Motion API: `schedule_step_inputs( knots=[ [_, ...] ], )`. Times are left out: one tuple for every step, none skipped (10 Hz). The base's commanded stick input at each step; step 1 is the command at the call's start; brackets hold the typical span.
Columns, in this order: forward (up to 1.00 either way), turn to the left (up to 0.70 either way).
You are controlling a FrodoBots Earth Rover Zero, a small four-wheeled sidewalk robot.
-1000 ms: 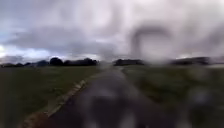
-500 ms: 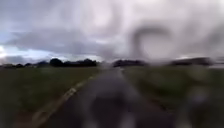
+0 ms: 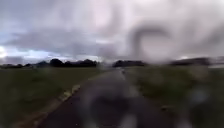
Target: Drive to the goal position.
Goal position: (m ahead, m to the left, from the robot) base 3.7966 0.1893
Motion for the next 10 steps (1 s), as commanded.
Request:
schedule_step_inputs(
  knots=[
    [0.7, 0.07],
    [0.7, 0.0],
    [0.7, 0.0],
    [0.7, 0.0],
    [0.7, 0.0],
    [0.7, 0.0],
    [0.7, 0.0],
    [0.7, 0.0],
    [0.7, 0.0],
    [0.7, 0.0]
  ],
)
